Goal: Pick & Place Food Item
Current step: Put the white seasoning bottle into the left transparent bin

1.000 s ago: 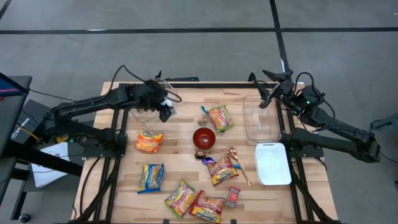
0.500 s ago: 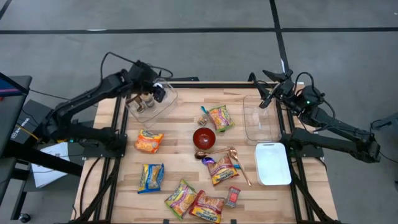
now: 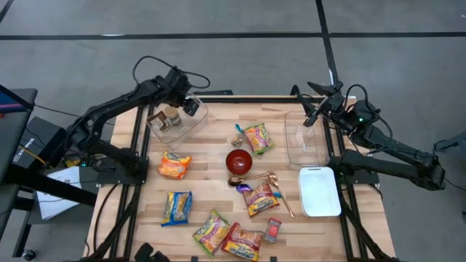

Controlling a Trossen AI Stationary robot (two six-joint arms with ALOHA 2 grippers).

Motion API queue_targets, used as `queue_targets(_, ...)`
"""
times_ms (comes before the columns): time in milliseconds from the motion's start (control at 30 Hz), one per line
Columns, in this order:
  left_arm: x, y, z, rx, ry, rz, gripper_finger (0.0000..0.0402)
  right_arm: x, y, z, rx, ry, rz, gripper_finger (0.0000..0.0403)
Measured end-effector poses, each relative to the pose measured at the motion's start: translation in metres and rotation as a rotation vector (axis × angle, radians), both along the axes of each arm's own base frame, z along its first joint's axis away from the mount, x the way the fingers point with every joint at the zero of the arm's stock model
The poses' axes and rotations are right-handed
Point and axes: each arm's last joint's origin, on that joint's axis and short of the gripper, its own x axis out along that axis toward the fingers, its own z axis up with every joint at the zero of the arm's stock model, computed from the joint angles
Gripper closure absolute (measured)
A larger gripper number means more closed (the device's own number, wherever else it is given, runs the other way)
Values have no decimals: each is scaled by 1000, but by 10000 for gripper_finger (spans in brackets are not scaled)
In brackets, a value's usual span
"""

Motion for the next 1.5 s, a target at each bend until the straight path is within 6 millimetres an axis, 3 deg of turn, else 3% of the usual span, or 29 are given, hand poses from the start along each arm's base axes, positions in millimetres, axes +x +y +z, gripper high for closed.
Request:
queue_targets(300, 3, 20, -21, -18, 35, 18, 198, 0, 0, -1, -4, 10, -2, 138)
queue_targets(1500, -6, 31, -20, -41, -28, 17, 199, 1, 0, -2, 5, 27, -2, 138)
